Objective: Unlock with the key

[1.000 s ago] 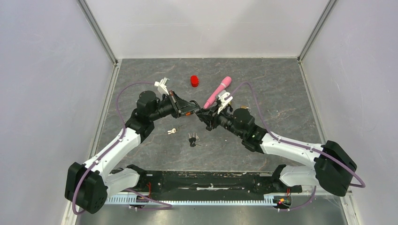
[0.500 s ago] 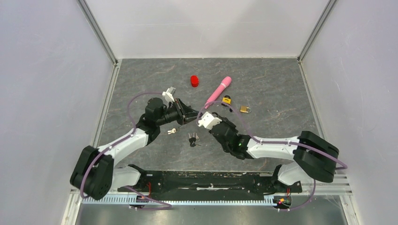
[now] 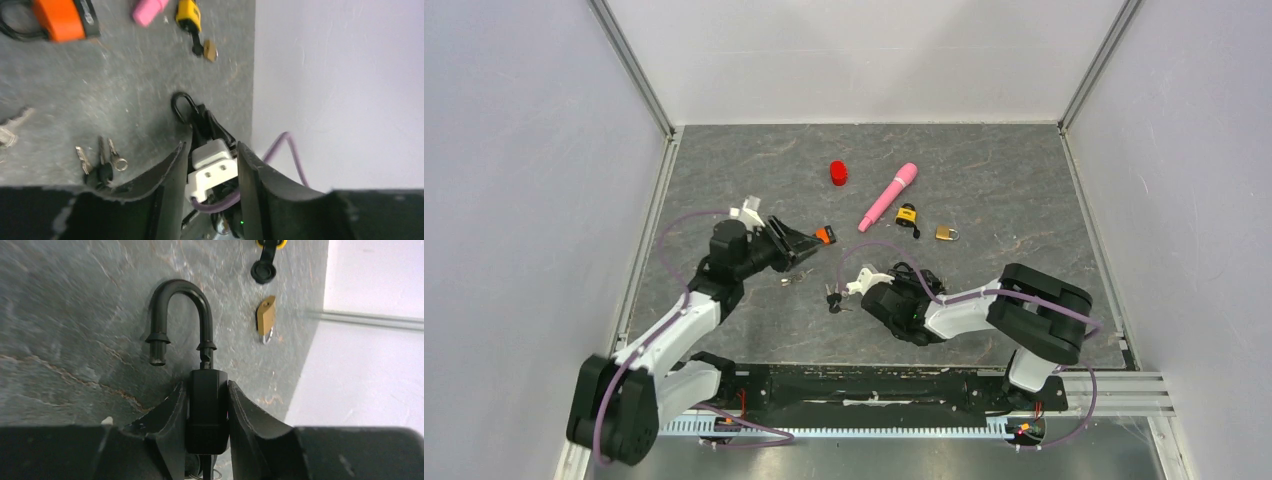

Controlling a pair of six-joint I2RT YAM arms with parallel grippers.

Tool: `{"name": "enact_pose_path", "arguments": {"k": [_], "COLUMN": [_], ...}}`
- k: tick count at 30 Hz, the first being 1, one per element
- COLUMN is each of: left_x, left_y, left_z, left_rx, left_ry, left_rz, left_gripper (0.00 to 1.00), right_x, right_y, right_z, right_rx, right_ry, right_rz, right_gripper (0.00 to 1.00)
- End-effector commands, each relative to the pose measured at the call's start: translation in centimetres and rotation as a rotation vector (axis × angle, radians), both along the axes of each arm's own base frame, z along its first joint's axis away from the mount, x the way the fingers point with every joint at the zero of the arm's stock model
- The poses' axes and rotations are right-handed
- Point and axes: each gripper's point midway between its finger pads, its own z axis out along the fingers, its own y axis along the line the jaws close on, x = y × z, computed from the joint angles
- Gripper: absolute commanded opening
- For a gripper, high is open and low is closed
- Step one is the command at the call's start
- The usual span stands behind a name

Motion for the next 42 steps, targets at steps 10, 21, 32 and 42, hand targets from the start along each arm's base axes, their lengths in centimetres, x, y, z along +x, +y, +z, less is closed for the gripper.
{"name": "enact_pose_path", "arguments": {"k": [10,21,32,42], "left_x": [-0.2,-0.8,-1.1,-1.4], "left_y": [15.7,20.5,21.3,21.2], "left_z": [10.3,13.0,10.8,11.0], "left_rx": [0.7,1.01,1.062,1.05], "left_ry": [-0.383,-0.518,-0.505,-0.522], "left_rz": [0.526,0.625,0.638,0.638], "left_gripper": [0.85,0.88,0.87,0.87], "right_x": [-1.7,-3.6,-0.6,-0.5], "right_y": [2.4,4.0,1.2,-2.0], "right_z": [-1.0,1.2,0.5,-2.8], "right_rx": [0.09,0.453,0.774,0.806], "right_ry": [0.2,0.461,0.576,0.61], "right_rz": [-0.017,-0.12,-0.346,-0.501], "right_gripper": [0.62,0.83,0.85,0.66]}}
